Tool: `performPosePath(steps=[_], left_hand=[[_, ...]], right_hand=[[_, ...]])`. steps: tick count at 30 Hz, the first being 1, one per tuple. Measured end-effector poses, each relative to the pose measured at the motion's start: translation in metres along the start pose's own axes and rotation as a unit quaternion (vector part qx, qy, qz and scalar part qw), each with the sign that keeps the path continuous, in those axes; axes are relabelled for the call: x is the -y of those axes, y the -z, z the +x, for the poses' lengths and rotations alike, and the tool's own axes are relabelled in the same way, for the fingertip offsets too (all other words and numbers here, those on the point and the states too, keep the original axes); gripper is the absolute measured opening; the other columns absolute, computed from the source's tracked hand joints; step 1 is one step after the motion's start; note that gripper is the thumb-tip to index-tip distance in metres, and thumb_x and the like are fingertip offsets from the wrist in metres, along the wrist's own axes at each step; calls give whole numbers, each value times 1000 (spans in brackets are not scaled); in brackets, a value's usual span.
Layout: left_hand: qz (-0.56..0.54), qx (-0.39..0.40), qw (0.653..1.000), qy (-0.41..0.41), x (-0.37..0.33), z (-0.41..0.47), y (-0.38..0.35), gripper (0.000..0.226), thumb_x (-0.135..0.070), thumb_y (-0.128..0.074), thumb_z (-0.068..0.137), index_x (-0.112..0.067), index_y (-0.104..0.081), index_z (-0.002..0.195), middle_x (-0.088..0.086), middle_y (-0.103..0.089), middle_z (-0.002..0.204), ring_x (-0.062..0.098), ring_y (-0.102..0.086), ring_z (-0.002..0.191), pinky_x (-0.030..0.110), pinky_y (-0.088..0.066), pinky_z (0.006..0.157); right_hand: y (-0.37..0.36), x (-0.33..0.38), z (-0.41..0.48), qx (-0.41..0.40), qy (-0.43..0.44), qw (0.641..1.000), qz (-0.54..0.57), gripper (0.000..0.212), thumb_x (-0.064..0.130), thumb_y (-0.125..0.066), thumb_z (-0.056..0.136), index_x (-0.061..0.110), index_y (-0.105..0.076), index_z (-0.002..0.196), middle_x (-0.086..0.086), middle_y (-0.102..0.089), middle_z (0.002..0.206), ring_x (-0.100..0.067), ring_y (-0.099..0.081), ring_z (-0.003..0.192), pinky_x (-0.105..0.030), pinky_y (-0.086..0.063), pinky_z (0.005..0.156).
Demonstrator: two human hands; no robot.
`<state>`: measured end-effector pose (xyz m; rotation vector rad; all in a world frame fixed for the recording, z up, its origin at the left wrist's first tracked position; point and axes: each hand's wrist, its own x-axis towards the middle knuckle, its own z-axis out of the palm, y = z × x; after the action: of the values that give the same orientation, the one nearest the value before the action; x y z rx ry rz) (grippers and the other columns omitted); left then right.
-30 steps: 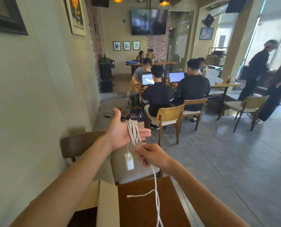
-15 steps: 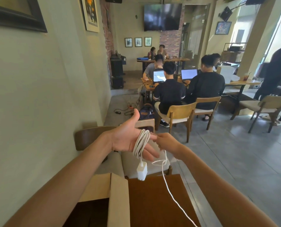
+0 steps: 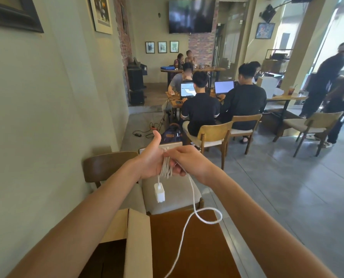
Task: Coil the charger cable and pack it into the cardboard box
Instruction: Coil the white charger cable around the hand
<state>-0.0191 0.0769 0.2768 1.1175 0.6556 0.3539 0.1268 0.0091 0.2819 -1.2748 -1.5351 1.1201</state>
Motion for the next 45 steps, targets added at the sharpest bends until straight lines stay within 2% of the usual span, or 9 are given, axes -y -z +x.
performPosePath(steps=[3, 8, 17, 22, 28, 34, 40, 42, 45], left_hand=[[-5, -45, 999, 15, -8, 4, 1, 114, -90, -2, 81, 2, -69, 92, 12, -66, 69, 22, -67, 63, 31, -58, 70], [-122, -35, 992, -1, -22, 2, -1, 115, -88, -9, 84, 0, -20, 157, 30, -55, 142, 49, -64, 116, 56, -47, 102], [-128, 107, 985, 36, -27, -18, -2, 131, -99, -12, 70, -5, -2, 161, 41, -41, 148, 53, -51, 131, 58, -28, 118], [-72, 172, 979, 80, -10, -34, -5, 131, -99, -10, 66, -11, -1, 162, 37, -42, 149, 48, -66, 113, 53, -48, 105], [20, 154, 980, 120, 12, -32, 0, 129, -99, -10, 66, -13, -21, 161, 41, -40, 148, 47, -61, 119, 51, -45, 109], [48, -1, 996, 74, 12, -18, 10, 125, -97, -8, 68, -13, -24, 159, 33, -58, 135, 49, -67, 111, 54, -51, 103], [51, -112, 992, 19, 0, -8, -3, 111, -92, 0, 77, -9, -73, 70, 6, -61, 55, 20, -68, 57, 30, -56, 67], [62, -129, 990, 6, -2, -4, -5, 109, -86, -3, 85, -3, -73, 83, 5, -62, 52, 18, -63, 50, 25, -54, 62], [40, -136, 990, -3, -7, -6, -14, 70, -58, -31, 105, -2, -59, 137, 11, -78, 102, 21, -76, 78, 30, -61, 67]], right_hand=[[-3, -19, -6, 20, -14, 999, 32, 31, 32, -55, 106, 6, -70, 99, 9, -64, 62, -4, -57, 53, -19, -48, 52], [-11, -61, -17, 47, -32, 998, 39, 33, 47, -54, 104, 23, -77, 106, 5, -70, 76, -10, -65, 69, -23, -55, 70], [-10, -102, -12, -6, -112, 991, -69, 57, 72, -60, 84, 16, -69, 82, 8, -49, 56, -8, -46, 54, -23, -44, 59], [12, -102, 10, -28, -135, 979, -150, 28, 14, -57, 101, 18, -63, 74, -2, -56, 67, -12, -49, 56, -20, -43, 51], [18, -52, 27, -49, -121, 990, 52, 43, 42, -61, 101, 15, -65, 70, 4, -50, 52, -6, -46, 42, -21, -41, 47], [14, -18, 23, -15, -43, 998, -51, 33, 28, -56, 103, 4, -77, 94, 10, -53, 50, -2, -44, 42, -16, -35, 42], [4, -17, 1, 92, -3, 995, 35, 32, 32, -55, 104, 7, -75, 106, -4, -74, 79, -12, -67, 69, -19, -55, 68], [1, -24, -4, 134, -17, 988, 72, 38, 35, -49, 108, 4, -70, 116, -9, -77, 91, -16, -70, 78, -25, -57, 78], [-3, -34, -8, 167, -19, 983, 70, 45, 44, -41, 109, 10, -70, 113, -5, -79, 110, -17, -73, 101, -27, -56, 91]])
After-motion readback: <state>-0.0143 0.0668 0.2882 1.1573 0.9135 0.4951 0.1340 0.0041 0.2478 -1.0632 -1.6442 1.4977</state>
